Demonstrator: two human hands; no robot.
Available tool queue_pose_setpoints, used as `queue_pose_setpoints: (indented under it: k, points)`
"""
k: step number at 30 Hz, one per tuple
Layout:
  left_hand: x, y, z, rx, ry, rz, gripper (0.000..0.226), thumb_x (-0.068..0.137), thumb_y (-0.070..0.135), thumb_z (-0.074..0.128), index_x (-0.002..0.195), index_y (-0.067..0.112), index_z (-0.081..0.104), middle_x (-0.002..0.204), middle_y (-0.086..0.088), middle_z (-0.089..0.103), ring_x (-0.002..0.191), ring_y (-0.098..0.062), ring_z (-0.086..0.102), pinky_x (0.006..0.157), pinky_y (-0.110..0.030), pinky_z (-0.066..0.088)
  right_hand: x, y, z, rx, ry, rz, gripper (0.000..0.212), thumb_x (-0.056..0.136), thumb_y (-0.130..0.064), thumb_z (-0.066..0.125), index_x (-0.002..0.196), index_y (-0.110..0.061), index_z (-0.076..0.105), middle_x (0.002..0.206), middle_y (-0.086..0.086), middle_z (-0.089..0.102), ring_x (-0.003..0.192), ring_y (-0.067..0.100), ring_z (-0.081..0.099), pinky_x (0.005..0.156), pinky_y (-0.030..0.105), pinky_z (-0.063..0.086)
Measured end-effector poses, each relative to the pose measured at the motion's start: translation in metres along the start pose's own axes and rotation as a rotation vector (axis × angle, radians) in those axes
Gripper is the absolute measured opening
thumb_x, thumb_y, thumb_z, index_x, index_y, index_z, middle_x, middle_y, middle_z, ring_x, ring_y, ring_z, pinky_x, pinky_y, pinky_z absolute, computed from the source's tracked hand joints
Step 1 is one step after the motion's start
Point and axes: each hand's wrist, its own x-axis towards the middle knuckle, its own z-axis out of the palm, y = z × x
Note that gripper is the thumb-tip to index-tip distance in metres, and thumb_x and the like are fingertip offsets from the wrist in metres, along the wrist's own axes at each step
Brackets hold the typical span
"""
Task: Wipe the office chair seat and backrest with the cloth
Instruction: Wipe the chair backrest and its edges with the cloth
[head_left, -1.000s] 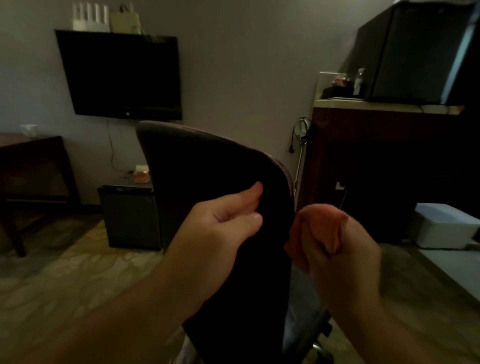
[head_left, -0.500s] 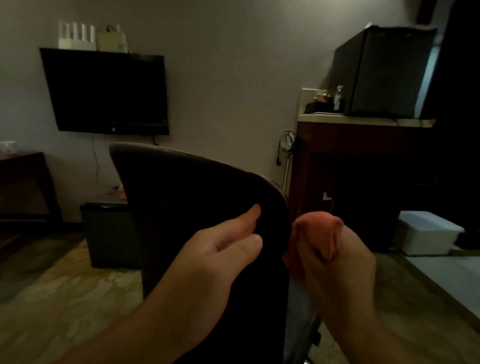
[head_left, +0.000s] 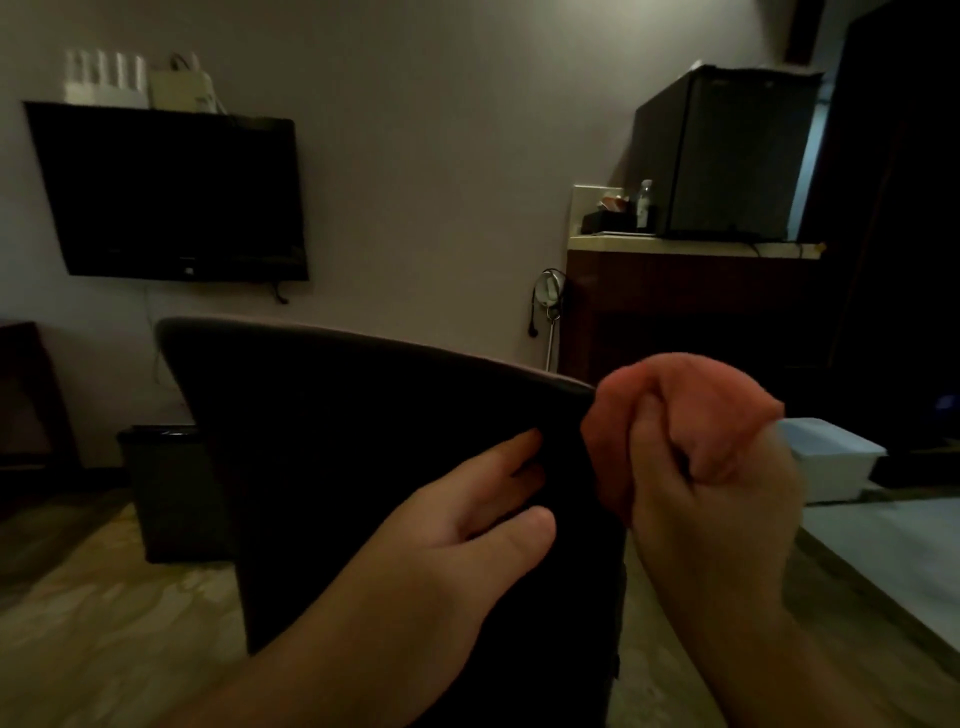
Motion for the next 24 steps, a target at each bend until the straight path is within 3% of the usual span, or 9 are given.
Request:
queue_pose_setpoints:
  k: [2, 5, 7, 9, 13, 15, 17, 20, 24]
  points:
    - [0.002, -0.001, -0.002, 0.151, 0.001, 0.084, 0.055, 0.074, 0.037, 0.067, 0.128, 0.049, 0.062, 0.125, 0.032, 0.069, 0.120, 0.008, 0.063, 0.107, -0.026, 0.051, -0.006, 0.000, -0.006, 0.025, 0.024, 0.027, 0.030, 0.092, -0.055, 0.057, 0.102, -0.028, 0.069, 0.090, -0.021, 0.067, 0.086, -0.007, 0.068, 0.072, 0.006, 0.053]
    - [0.002, 0.018, -0.013, 0.559, 0.083, 0.373, 0.051, 0.077, 0.047, 0.069, 0.126, 0.060, 0.063, 0.120, 0.032, 0.070, 0.112, 0.007, 0.067, 0.097, -0.026, 0.058, -0.004, 0.002, -0.015, 0.022, 0.002, 0.108, 0.026, 0.093, -0.051, 0.058, 0.096, -0.028, 0.068, 0.082, -0.018, 0.067, 0.079, -0.008, 0.068, 0.065, 0.002, 0.049]
    - [0.010, 0.040, -0.025, 1.026, 0.266, 0.681, 0.045, 0.085, 0.046, 0.069, 0.130, 0.045, 0.067, 0.120, 0.022, 0.073, 0.109, 0.000, 0.069, 0.094, -0.029, 0.059, 0.002, 0.008, -0.021, 0.005, -0.016, 0.171, 0.018, 0.099, -0.036, 0.062, 0.085, -0.026, 0.067, 0.075, -0.011, 0.067, 0.072, -0.004, 0.069, 0.060, 0.005, 0.049]
    - [0.026, 0.059, -0.036, 1.374, 0.360, 0.900, 0.041, 0.090, 0.040, 0.069, 0.129, 0.026, 0.071, 0.127, 0.006, 0.073, 0.117, -0.015, 0.067, 0.101, -0.043, 0.053, 0.006, 0.014, -0.027, -0.005, -0.030, 0.216, 0.028, 0.102, -0.016, 0.061, 0.074, -0.017, 0.064, 0.065, -0.004, 0.065, 0.066, 0.002, 0.068, 0.056, 0.009, 0.049]
    - [0.051, 0.082, -0.046, 1.569, 0.244, 0.817, 0.049, 0.090, 0.056, 0.071, 0.129, 0.026, 0.070, 0.125, 0.003, 0.071, 0.115, -0.022, 0.065, 0.093, -0.043, 0.051, 0.003, 0.017, -0.027, 0.142, -0.045, 0.267, 0.027, 0.100, -0.010, 0.060, 0.075, 0.000, 0.062, 0.061, -0.004, 0.068, 0.055, 0.007, 0.066, 0.053, 0.013, 0.051]
    - [0.058, 0.082, -0.046, 1.613, 0.187, 0.787, 0.053, 0.085, 0.062, 0.069, 0.126, 0.030, 0.071, 0.119, 0.006, 0.071, 0.107, -0.020, 0.065, 0.084, -0.042, 0.054, -0.004, 0.021, -0.024, 0.149, -0.032, 0.285, 0.034, 0.093, -0.039, 0.063, 0.086, -0.006, 0.068, 0.075, -0.002, 0.072, 0.069, 0.011, 0.071, 0.069, 0.032, 0.063]
    - [0.065, 0.080, -0.043, 1.644, 0.147, 0.754, 0.052, 0.081, 0.067, 0.065, 0.121, 0.034, 0.071, 0.112, 0.009, 0.070, 0.099, -0.017, 0.064, 0.075, -0.040, 0.054, -0.008, 0.018, -0.022, 0.182, -0.094, 0.247, 0.036, 0.084, -0.057, 0.061, 0.093, -0.023, 0.069, 0.085, 0.002, 0.071, 0.077, 0.020, 0.072, 0.071, 0.046, 0.064]
    - [0.072, 0.079, -0.040, 1.678, 0.136, 0.706, 0.048, 0.083, 0.078, 0.051, 0.113, 0.044, 0.067, 0.104, 0.018, 0.063, 0.091, -0.008, 0.058, 0.068, -0.036, 0.053, -0.005, 0.011, -0.019, 0.117, -0.210, 0.090, 0.016, 0.080, -0.048, 0.074, 0.083, -0.037, 0.063, 0.080, -0.001, 0.069, 0.067, 0.019, 0.069, 0.058, 0.029, 0.060]
    - [0.076, 0.080, -0.042, 1.684, 0.158, 0.655, 0.045, 0.076, 0.083, 0.046, 0.097, 0.048, 0.065, 0.096, 0.023, 0.059, 0.088, -0.007, 0.058, 0.069, -0.042, 0.057, -0.011, 0.023, -0.019, 0.246, -0.282, 0.116, 0.010, 0.085, -0.033, 0.069, 0.089, -0.041, 0.067, 0.082, 0.004, 0.067, 0.063, 0.025, 0.068, 0.051, 0.036, 0.058]
